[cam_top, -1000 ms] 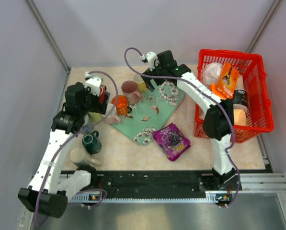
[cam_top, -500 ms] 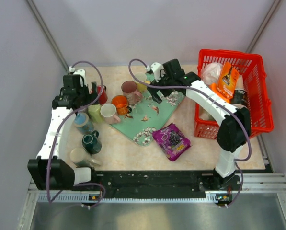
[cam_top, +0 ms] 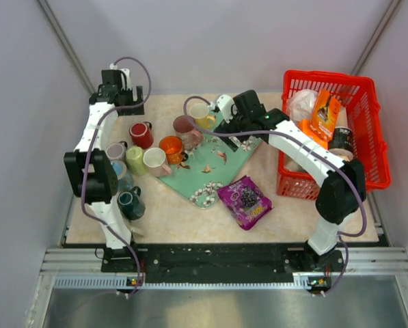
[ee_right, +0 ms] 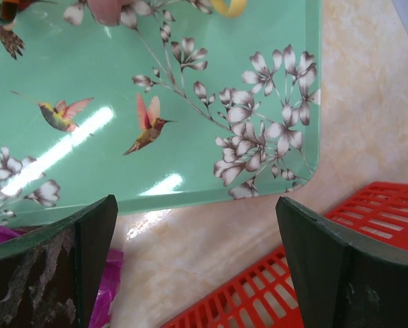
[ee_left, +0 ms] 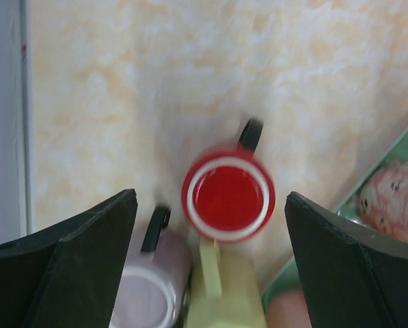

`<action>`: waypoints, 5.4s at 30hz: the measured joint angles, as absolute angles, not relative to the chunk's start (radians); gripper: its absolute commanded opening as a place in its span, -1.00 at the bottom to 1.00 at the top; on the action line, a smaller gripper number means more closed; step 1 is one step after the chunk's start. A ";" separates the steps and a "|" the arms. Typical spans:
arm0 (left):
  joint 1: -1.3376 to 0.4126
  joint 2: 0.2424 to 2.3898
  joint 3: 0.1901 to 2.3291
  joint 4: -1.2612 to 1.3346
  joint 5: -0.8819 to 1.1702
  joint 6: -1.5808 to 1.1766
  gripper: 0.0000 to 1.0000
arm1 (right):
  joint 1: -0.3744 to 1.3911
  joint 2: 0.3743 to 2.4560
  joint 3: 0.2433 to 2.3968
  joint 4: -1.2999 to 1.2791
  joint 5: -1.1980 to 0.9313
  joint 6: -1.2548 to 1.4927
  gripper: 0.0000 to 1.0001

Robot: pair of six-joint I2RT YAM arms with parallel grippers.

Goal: Turn the mug right side up
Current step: Turn over the cup at the center of the board, then place the cup on the tray.

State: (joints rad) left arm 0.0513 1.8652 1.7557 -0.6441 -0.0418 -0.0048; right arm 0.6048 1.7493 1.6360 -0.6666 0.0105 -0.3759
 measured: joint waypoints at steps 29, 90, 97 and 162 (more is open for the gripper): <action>0.043 2.383 2.234 -0.846 0.117 0.102 0.08 | 0.606 1.690 1.512 -0.666 0.032 -0.424 0.98; 0.063 1.741 1.700 -0.216 0.440 -0.168 -1.00 | 0.498 1.818 1.769 -0.608 -0.301 -0.169 0.98; 0.061 1.593 1.580 -0.027 0.667 -0.430 -1.00 | 0.431 1.861 1.811 -0.337 -0.670 0.149 0.90; -0.013 0.948 0.852 -0.562 0.573 -0.003 0.54 | 0.691 1.895 1.562 -1.064 -0.383 -1.585 -1.00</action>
